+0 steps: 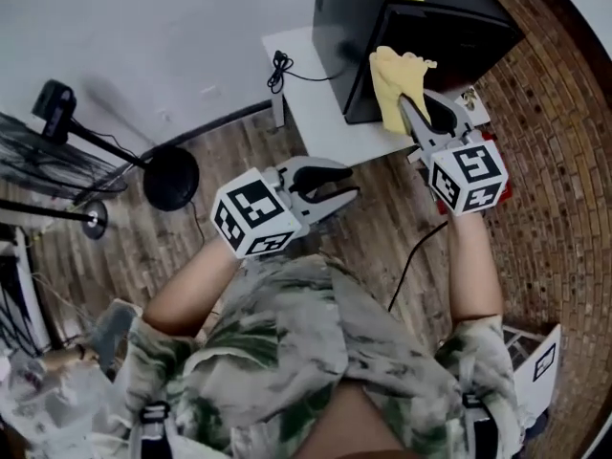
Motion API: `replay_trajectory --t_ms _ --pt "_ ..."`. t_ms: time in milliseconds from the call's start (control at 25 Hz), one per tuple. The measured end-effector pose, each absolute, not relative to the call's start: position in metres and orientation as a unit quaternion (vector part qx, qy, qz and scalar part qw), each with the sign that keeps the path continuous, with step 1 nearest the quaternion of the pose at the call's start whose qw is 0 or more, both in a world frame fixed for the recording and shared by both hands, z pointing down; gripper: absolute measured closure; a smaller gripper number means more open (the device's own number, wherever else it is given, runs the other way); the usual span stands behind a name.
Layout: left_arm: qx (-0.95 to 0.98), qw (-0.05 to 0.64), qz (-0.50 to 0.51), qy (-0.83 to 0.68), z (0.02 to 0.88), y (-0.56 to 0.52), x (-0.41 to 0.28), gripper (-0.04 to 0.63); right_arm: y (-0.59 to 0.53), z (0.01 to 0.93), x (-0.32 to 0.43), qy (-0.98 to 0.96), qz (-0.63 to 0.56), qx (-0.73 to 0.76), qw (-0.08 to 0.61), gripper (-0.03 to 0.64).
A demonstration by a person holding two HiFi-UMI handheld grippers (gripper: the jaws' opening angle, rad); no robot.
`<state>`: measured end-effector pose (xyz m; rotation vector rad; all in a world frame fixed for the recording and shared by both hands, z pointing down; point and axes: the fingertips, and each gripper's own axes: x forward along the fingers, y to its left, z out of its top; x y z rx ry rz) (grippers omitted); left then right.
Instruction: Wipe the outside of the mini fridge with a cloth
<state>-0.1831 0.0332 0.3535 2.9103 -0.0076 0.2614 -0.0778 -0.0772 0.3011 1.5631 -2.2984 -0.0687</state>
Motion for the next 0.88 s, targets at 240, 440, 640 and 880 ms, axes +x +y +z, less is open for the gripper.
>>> replay_trajectory --t_ms 240,440,640,880 --pt "0.991 0.103 0.080 0.042 0.348 -0.003 -0.244 0.485 -0.134 0.279 -0.119 -0.771 -0.048 0.602 0.203 0.526" --pt "0.988 0.099 0.093 0.079 0.356 -0.023 -0.293 0.522 -0.175 0.270 -0.136 -0.722 -0.071 0.648 0.232 0.526" --pt "0.983 0.104 0.097 0.113 0.358 -0.035 -0.334 0.543 -0.204 0.255 -0.138 -0.672 -0.097 0.686 0.262 0.526" --pt "0.980 0.121 0.089 0.130 0.360 -0.042 -0.356 0.551 -0.228 0.249 -0.134 -0.596 -0.147 0.711 0.342 0.526"
